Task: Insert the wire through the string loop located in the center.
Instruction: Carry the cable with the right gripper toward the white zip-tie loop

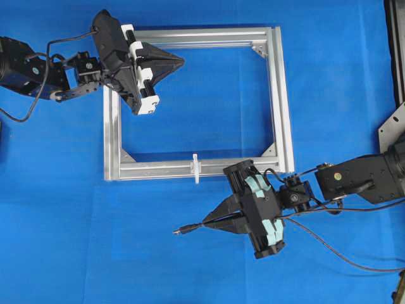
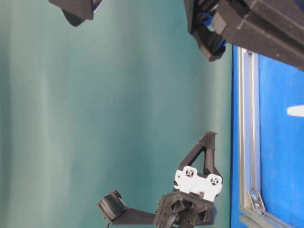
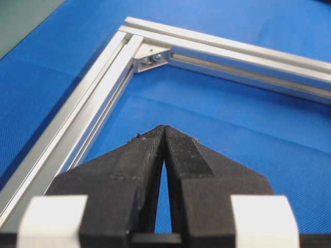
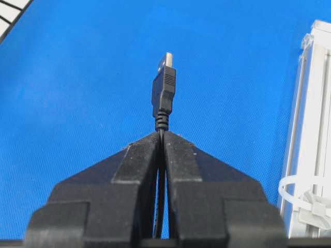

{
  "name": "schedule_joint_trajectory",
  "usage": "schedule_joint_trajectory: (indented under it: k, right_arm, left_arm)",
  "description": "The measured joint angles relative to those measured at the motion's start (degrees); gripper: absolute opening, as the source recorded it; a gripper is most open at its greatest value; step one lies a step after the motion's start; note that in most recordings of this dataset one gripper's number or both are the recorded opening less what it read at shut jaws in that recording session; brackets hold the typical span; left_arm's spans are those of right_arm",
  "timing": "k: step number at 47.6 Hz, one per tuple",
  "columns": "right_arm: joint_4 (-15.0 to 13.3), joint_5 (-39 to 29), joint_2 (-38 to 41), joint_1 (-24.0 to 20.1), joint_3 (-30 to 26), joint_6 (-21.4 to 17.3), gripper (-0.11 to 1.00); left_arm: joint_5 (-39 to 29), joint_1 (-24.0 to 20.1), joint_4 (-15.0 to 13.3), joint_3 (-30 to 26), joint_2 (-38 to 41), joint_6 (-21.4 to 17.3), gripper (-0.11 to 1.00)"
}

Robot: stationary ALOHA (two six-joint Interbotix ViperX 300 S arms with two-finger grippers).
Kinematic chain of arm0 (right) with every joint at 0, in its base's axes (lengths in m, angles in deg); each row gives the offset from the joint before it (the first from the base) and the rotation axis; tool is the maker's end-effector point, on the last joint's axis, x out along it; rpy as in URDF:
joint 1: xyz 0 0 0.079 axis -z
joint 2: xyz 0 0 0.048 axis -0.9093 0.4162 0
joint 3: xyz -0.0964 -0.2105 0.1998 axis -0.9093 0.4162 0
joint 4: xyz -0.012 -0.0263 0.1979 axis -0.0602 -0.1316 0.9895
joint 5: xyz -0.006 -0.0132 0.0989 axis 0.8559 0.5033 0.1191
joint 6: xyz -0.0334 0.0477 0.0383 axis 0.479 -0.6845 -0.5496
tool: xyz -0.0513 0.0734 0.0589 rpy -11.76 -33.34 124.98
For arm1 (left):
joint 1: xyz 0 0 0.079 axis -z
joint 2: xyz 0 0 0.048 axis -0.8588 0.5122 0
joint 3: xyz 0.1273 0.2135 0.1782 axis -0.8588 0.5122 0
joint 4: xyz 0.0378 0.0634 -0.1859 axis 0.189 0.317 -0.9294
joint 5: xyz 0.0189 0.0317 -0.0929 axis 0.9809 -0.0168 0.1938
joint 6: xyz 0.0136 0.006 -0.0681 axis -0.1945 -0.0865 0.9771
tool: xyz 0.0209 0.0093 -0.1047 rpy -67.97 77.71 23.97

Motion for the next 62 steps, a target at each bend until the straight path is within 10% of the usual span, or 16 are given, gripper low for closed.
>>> schedule_joint_trajectory:
  k: [62]
  right_arm:
    - [0.3, -0.8, -10.4, 0.6, 13.5, -0.5, -0.02]
  left_arm:
    - [0.0, 0.0, 0.0, 0.0, 0.0, 0.0, 0.0]
